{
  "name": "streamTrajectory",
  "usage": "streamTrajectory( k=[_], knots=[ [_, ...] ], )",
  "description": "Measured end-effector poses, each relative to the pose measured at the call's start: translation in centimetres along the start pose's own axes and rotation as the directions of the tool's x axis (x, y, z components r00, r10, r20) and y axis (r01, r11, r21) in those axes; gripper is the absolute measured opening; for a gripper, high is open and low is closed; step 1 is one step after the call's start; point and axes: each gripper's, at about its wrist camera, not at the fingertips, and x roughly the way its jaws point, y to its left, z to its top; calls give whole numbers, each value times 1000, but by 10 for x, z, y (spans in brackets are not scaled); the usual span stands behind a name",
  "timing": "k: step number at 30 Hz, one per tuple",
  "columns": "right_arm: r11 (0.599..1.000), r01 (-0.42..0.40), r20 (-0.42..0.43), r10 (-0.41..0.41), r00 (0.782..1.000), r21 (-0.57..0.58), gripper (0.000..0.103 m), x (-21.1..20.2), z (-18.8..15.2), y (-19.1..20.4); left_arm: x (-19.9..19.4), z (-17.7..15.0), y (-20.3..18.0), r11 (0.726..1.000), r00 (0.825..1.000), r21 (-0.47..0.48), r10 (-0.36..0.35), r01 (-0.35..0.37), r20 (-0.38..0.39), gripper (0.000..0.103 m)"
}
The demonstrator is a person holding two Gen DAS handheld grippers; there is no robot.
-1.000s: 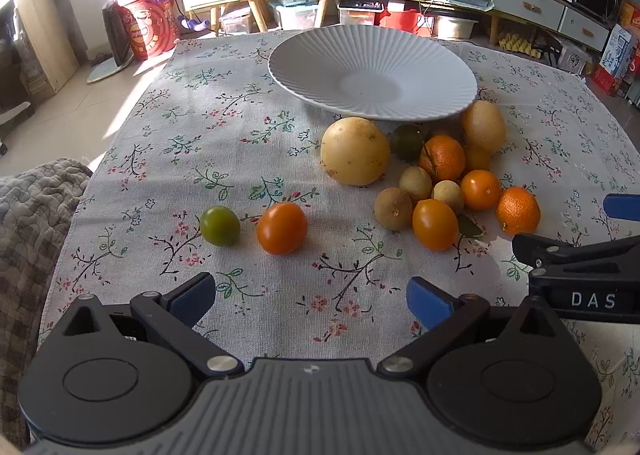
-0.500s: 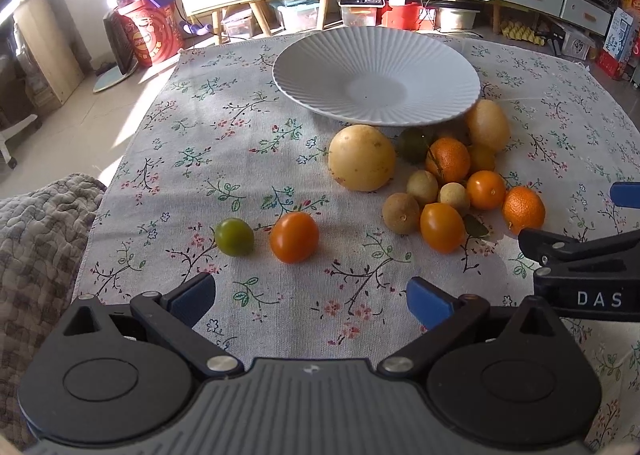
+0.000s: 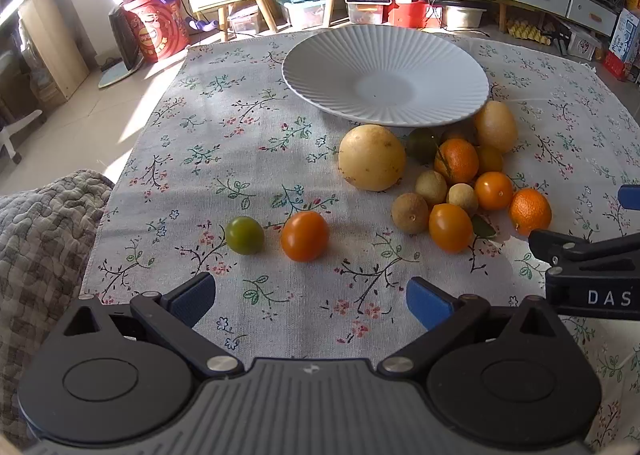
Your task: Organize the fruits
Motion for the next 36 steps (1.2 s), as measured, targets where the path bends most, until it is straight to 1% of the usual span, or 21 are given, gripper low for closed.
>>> streamTrajectory(
  k=[30,36],
  knots=[
    [1000,6,-10,-6,1000,-1,103,1,2,-4,-1,0,-2,1000,1000,5,-8,8,-7,95],
    [1000,-2,-10,2,1000,-4,103,1,3,-3,-4,1,0,1000,1000,1,-25,25,-6,95]
  ],
)
